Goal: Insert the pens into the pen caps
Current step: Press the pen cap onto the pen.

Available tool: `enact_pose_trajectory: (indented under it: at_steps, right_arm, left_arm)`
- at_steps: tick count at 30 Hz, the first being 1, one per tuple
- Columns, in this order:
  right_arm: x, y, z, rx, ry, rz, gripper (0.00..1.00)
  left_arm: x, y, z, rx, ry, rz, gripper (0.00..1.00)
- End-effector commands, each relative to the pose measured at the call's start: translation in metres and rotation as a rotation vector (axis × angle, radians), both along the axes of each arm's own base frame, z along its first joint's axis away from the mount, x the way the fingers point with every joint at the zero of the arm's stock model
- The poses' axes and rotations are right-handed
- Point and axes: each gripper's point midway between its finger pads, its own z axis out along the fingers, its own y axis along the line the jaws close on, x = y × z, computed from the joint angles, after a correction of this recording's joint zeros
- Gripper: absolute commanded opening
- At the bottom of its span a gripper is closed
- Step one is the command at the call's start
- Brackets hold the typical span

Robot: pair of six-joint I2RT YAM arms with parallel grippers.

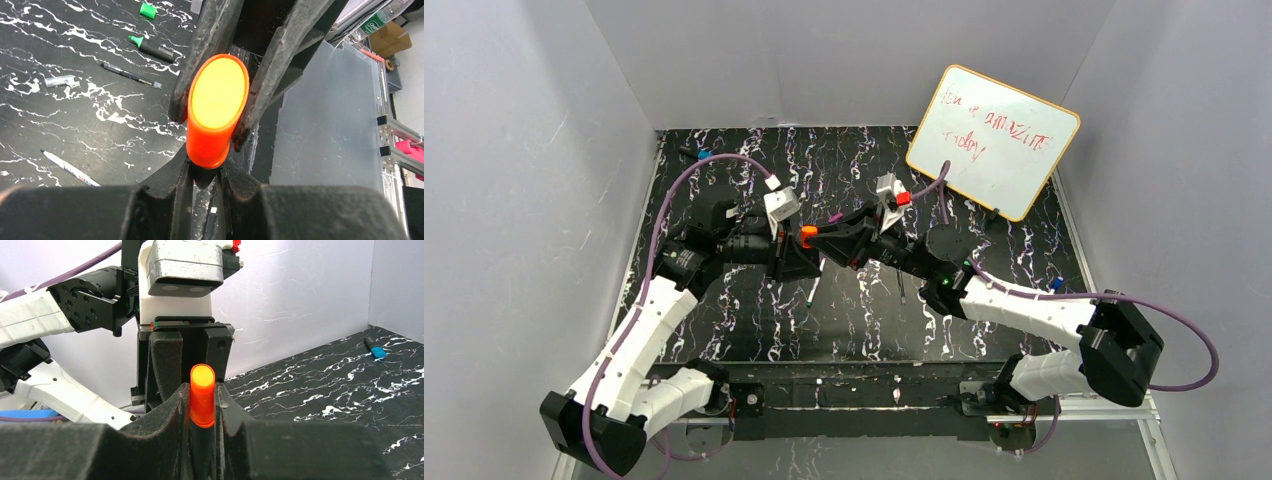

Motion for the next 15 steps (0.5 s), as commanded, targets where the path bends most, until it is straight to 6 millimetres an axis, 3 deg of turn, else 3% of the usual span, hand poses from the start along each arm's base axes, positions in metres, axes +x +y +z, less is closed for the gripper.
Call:
enact_pose_trajectory:
  at_steps: [1,9,15]
  right_arm:
    - [-0.189,-0.029,-0.160,-0.576,0.341,0.804,0.01]
    - [-0.188,-0.034,-0.163,-0.596,0.320,0.780,0.01]
    - [-0.172,-0.037,-0.154,-0.580,0.302,0.711,0.01]
  left_arm:
    - [0.081,0.004,0.117,-0.209,-0.598,0.201,0.00]
    - [0.075,0.004,0.116,-0.192,-0.598,0.181,0.00]
    - [0.065,0.008,0.093,-0.123,-0.524,0.152,0.00]
